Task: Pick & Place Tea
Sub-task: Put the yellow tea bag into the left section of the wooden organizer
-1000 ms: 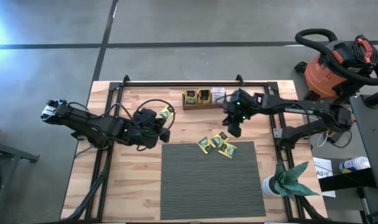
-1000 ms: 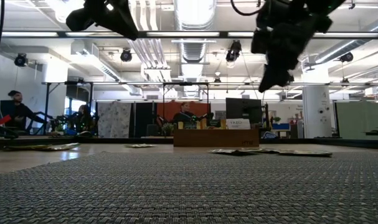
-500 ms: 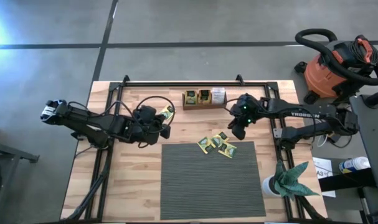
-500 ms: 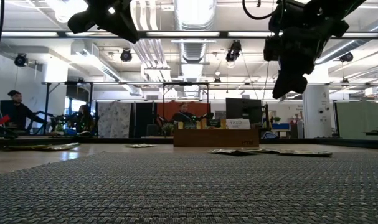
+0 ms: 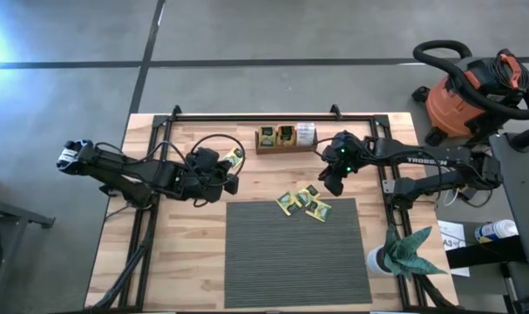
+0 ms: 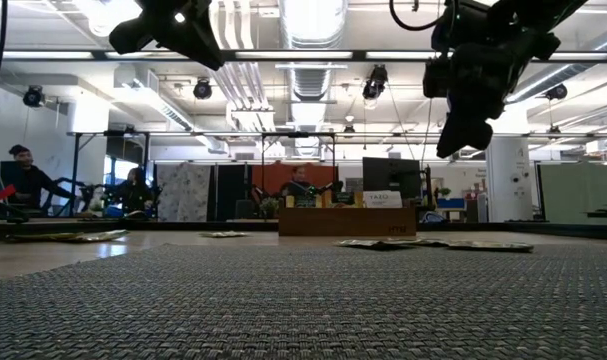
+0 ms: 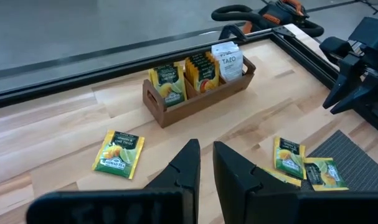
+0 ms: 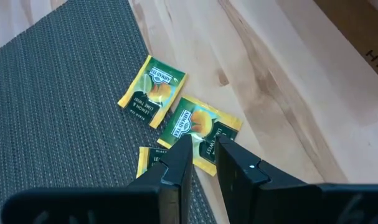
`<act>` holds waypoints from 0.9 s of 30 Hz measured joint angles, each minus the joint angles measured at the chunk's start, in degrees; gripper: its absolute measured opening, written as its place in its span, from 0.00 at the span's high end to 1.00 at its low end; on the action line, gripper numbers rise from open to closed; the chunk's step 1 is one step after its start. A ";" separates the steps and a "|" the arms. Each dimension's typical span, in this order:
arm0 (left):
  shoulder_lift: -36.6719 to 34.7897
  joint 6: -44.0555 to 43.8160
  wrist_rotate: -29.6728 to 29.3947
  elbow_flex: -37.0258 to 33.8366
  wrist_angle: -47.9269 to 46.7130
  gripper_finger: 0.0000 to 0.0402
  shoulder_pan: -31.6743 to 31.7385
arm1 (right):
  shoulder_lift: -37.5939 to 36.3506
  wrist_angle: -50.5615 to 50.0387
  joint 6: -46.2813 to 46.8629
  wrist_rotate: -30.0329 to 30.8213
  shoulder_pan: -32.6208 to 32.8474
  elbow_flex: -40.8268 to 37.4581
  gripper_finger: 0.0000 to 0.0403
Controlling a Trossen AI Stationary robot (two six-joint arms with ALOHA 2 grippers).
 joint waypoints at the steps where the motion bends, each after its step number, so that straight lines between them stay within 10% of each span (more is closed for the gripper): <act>1: 0.00 0.00 -0.01 0.00 0.00 0.90 0.00 | 0.00 0.03 0.17 0.00 0.00 -0.10 0.83; 19: -0.04 -2.59 7.73 -3.48 0.70 0.90 0.43 | 0.02 0.19 4.10 -0.10 0.91 -2.30 0.73; 27: 0.07 -2.92 14.73 -11.45 18.79 0.90 0.57 | 0.55 0.13 4.35 -0.23 2.18 -2.30 0.59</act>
